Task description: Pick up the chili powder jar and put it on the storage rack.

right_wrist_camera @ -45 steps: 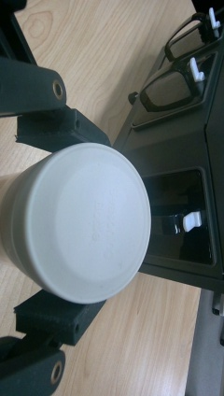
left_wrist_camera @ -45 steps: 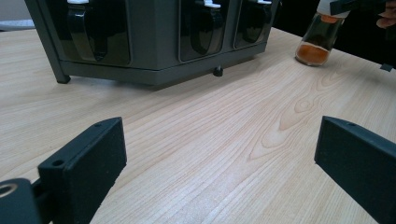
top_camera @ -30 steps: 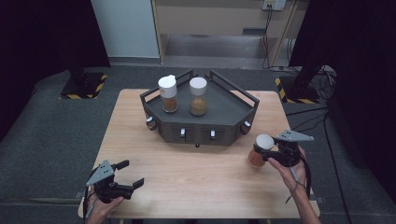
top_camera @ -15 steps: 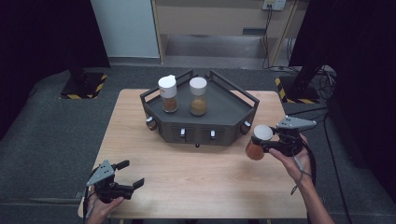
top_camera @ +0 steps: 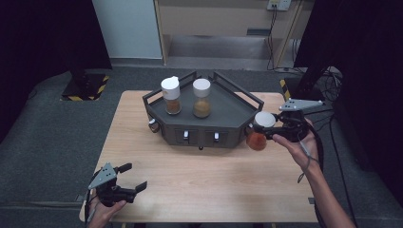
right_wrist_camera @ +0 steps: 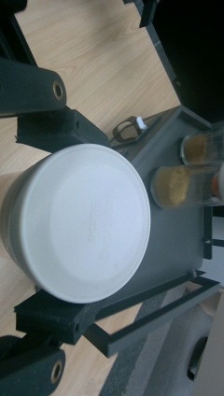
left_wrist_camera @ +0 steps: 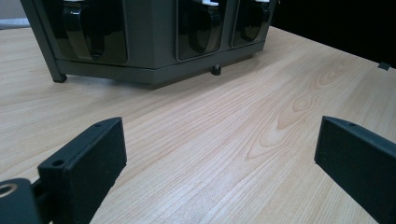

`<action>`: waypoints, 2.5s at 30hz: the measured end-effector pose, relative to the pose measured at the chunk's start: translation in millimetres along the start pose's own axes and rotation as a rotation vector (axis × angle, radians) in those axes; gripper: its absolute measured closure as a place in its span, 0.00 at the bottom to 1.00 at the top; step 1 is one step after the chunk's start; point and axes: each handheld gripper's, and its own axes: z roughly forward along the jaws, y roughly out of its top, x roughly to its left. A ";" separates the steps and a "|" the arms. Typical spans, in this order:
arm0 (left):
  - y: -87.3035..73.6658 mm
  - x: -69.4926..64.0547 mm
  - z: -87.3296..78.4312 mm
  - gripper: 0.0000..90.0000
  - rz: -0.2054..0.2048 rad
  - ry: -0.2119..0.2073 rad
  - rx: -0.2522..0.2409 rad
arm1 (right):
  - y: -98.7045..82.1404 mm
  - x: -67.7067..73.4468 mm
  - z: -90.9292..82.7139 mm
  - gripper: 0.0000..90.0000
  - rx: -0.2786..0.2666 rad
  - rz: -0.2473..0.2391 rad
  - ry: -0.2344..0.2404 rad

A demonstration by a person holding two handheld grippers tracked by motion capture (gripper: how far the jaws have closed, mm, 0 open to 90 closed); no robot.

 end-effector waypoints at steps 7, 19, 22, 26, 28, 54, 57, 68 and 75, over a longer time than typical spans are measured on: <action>-0.2 0.0 0.1 0.02 -0.002 -0.001 -0.001 | 30.0 1.8 3.0 0.37 0.010 -0.027 -0.004; -0.7 0.8 -0.1 0.02 -0.005 -0.004 -0.004 | 66.8 -2.4 26.2 0.37 0.003 -0.014 0.021; -0.5 0.7 -0.3 0.02 -0.004 -0.004 -0.004 | 74.2 -2.9 35.0 0.37 0.000 -0.012 0.017; -0.6 0.7 -0.2 0.02 -0.006 -0.005 -0.004 | 84.0 -4.5 46.3 0.37 -0.002 -0.004 0.010; -0.6 0.9 -0.1 0.02 -0.004 -0.006 -0.004 | 88.7 -4.9 52.6 0.37 0.001 -0.001 -0.001; -0.6 1.3 0.0 0.02 -0.004 -0.009 -0.004 | 96.4 -17.0 106.4 0.37 0.033 0.071 -0.121; -0.5 1.3 0.1 0.02 -0.003 -0.010 -0.003 | 95.4 -18.3 111.0 0.37 0.041 0.079 -0.126; 0.2 1.0 0.1 0.02 0.004 -0.010 0.000 | 90.4 -18.5 122.0 0.37 0.049 0.083 -0.128; 0.4 0.6 0.3 0.02 0.006 -0.011 0.001 | 87.4 -20.4 125.8 0.37 0.053 0.091 -0.130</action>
